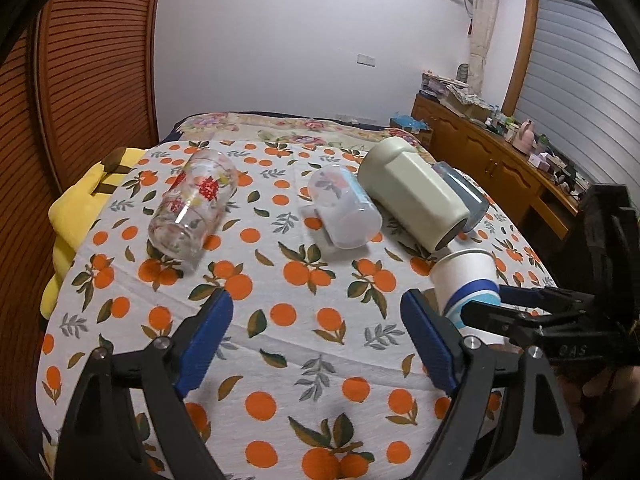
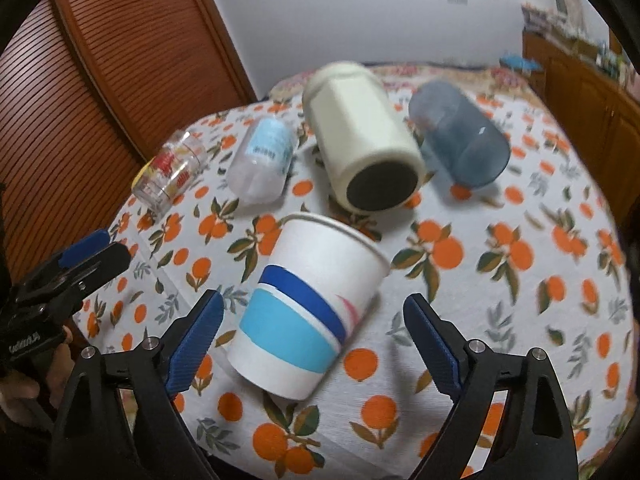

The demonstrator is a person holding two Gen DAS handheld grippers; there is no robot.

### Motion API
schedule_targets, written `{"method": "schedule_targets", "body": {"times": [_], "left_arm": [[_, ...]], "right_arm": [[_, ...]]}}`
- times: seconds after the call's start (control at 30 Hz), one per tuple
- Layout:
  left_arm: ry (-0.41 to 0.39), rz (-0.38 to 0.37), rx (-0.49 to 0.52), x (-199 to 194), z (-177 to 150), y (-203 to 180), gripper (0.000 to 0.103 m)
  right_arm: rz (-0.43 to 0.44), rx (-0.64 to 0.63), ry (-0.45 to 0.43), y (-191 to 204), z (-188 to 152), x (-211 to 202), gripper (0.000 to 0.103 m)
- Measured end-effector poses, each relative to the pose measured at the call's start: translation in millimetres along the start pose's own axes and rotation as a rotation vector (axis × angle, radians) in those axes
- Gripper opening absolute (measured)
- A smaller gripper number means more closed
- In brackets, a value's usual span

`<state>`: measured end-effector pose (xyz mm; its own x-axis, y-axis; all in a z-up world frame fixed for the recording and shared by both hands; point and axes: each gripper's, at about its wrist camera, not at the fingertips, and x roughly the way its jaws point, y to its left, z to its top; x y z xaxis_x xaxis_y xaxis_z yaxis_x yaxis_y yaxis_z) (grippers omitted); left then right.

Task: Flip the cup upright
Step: 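Close the right tool on the paper cup while the left tool releases it, then rotate the held paper cup with the right tool until its rim faces up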

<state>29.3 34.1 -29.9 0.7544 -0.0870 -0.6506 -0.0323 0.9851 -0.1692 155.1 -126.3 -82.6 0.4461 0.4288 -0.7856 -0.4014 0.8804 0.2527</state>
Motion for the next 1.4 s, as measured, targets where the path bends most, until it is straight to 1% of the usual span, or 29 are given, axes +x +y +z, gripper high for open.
{"method": "schedule_targets", "body": {"times": [0.2, 0.47, 0.87, 0.97, 1.0, 1.03, 1.13, 1.23, 1.3, 1.4], "left_arm": [[0.008, 0.0, -0.002, 1.6, -4.2, 3.1, 0.086], [0.022, -0.001, -0.008, 5.4, -7.9, 4.2, 0.086], [0.031, -0.001, -0.005, 8.8, -10.6, 2.5, 0.086], [0.03, 0.0, -0.007, 8.7, -10.6, 3.4, 0.086], [0.03, 0.0, -0.008, 8.7, -10.3, 4.2, 0.086], [0.031, 0.001, -0.01, 9.1, -10.9, 4.7, 0.086], [0.036, 0.002, -0.01, 9.7, -11.2, 5.9, 0.086], [0.037, 0.001, -0.007, 9.7, -11.7, 5.9, 0.086], [0.034, 0.001, -0.007, 8.9, -11.6, 6.0, 0.086], [0.033, 0.002, -0.009, 8.9, -11.0, 6.2, 0.086]], "right_arm": [[0.028, 0.041, 0.049, -5.5, 6.2, 11.4, 0.091], [0.049, 0.05, 0.12, -11.2, 15.4, 28.7, 0.085], [0.035, -0.003, 0.186, -7.7, 32.6, 42.0, 0.084], [0.03, -0.01, 0.203, -7.0, 37.6, 44.6, 0.081], [0.032, -0.01, 0.204, -7.5, 38.2, 44.6, 0.076], [0.031, -0.011, 0.202, -7.7, 38.6, 44.2, 0.076], [0.035, -0.023, 0.159, -6.4, 38.1, 37.8, 0.076], [0.031, -0.059, 0.09, -2.3, 36.3, 26.4, 0.076], [0.007, -0.096, 0.04, 2.0, 35.2, 18.3, 0.076], [-0.057, -0.166, -0.035, 8.9, 33.1, 9.9, 0.076]]}}
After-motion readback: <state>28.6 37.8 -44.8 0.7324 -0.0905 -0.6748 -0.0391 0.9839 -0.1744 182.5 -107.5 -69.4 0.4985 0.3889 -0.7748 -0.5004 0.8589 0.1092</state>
